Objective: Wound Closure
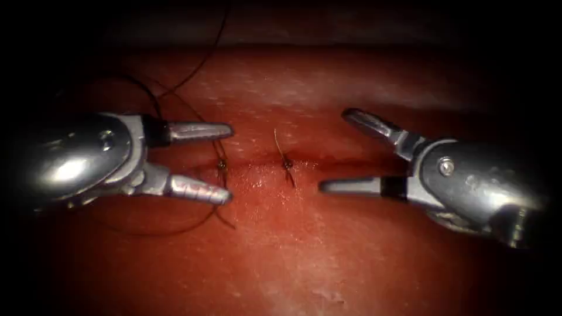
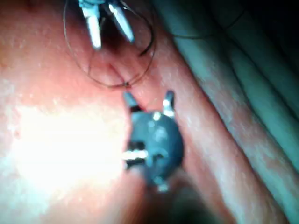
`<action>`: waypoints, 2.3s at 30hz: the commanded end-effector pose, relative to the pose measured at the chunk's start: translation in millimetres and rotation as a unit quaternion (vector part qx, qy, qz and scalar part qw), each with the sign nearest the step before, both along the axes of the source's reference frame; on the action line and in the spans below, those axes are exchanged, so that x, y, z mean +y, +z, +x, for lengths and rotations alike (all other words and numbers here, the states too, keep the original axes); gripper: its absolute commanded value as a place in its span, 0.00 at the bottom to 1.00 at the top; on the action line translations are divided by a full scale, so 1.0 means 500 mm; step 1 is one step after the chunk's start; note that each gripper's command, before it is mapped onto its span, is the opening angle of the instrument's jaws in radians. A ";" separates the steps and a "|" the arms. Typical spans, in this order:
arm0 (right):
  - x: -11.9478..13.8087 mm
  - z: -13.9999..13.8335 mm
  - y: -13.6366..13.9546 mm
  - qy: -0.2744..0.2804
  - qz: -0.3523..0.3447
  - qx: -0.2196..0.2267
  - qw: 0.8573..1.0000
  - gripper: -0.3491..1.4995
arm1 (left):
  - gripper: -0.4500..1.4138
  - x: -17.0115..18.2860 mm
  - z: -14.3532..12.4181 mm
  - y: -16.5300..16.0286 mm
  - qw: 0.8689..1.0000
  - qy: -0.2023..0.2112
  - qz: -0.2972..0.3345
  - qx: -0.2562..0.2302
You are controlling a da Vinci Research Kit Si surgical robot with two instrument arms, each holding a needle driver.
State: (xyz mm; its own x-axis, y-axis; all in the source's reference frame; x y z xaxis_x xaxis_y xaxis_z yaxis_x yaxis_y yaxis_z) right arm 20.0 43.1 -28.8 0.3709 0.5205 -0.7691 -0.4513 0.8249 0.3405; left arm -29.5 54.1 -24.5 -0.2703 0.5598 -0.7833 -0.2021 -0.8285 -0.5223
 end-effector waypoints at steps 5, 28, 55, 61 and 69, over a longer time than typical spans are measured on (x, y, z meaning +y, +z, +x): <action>-0.0011 0.0031 0.0004 -0.021 -0.001 0.012 1.000 0.83 | 0.57 -0.0100 -0.0008 -0.0034 0.999 0.026 0.041 -0.022; -0.0013 0.0018 0.0002 -0.022 -0.001 0.007 1.000 0.83 | 0.59 -0.0231 0.0325 0.0085 0.979 0.195 0.023 0.047; -0.0016 0.0022 0.0010 -0.021 -0.003 0.005 1.000 0.83 | 0.58 0.0034 0.0057 0.0147 0.965 0.121 0.028 0.231; -0.0021 0.0027 0.0013 -0.023 -0.002 0.002 1.000 0.83 | 0.62 0.0119 0.0026 0.0214 0.952 0.106 0.022 0.285; -0.0025 0.0030 0.0015 -0.022 -0.003 0.000 1.000 0.83 | 0.62 0.0129 0.0178 0.0280 0.922 0.135 0.006 0.363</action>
